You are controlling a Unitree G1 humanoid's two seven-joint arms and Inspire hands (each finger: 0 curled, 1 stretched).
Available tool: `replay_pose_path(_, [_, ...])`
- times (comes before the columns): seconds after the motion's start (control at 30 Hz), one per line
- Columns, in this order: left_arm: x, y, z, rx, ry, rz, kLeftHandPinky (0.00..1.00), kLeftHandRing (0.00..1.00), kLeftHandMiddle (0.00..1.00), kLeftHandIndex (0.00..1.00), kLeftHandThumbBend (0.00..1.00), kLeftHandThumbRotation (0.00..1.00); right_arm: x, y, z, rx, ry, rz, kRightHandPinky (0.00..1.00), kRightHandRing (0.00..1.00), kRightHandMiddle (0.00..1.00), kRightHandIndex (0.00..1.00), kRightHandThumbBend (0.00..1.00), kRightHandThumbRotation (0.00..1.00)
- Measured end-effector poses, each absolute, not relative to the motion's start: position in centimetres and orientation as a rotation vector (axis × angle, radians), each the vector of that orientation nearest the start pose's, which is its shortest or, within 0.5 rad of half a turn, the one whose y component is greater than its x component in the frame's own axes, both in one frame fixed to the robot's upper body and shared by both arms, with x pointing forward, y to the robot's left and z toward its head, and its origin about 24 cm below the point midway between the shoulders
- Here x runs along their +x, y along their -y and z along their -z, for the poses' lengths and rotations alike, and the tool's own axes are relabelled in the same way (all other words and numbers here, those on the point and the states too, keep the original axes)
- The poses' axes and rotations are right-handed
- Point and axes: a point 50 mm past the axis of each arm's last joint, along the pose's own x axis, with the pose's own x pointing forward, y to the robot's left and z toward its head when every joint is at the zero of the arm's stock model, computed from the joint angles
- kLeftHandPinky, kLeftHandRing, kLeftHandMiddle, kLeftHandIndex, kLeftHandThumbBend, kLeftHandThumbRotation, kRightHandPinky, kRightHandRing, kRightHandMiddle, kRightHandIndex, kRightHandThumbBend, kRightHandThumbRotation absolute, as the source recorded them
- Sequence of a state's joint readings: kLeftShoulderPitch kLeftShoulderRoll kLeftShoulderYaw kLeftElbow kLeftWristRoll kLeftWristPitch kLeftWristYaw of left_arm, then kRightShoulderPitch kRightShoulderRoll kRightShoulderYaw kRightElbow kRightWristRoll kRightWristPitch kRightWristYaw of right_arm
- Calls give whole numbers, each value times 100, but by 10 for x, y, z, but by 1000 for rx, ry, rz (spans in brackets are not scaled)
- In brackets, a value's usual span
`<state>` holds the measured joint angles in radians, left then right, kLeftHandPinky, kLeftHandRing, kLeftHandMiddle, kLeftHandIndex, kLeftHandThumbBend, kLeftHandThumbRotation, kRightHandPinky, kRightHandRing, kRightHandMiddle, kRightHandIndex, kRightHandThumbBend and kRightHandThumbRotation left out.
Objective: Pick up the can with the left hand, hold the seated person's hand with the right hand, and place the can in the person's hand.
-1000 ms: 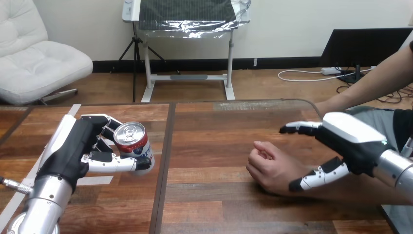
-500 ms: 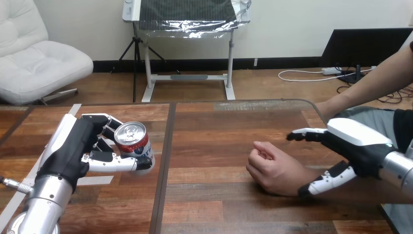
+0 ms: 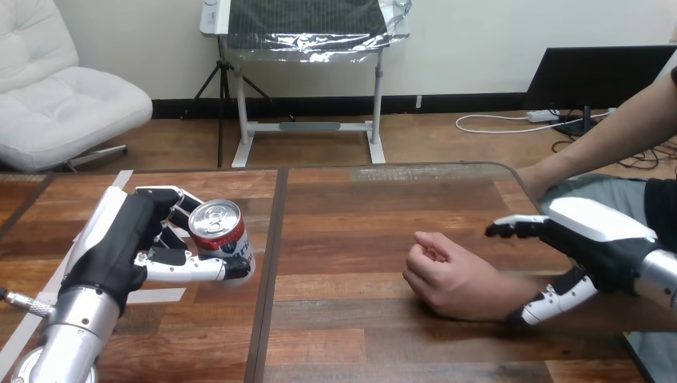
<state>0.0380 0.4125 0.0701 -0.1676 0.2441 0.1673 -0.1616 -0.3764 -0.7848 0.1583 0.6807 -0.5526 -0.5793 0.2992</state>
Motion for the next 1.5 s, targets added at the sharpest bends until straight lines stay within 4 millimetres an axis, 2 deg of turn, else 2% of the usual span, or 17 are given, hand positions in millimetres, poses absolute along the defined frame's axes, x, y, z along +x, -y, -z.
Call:
replay_pose_path(0.3, [246,-232,-77,650,-78,51,25,29,36,42,66,0,295,285,-66,-1320,-95,-558,85,86,87,87,100,33])
replay_pose_path(0.6, [246,-232,-77,652,-77,52,24,29,35,42,67,0,296,284,-62,-1338,-122,-572,87,88,88,89,100,37])
replay_pose_path(1.0, [245,-232,-78,653,-76,50,23,28,35,42,67,0,298,283,-60,-1370,-149,-587,87,88,88,89,100,32])
replay_pose_path(1.4, [245,-233,-79,649,-78,42,24,29,36,42,66,0,298,281,-57,-1383,-164,-607,84,87,88,88,100,25])
replay_pose_path(1.5, [245,-233,-80,649,-77,40,24,30,36,42,66,0,298,281,-56,-1386,-176,-612,77,86,88,88,100,24])
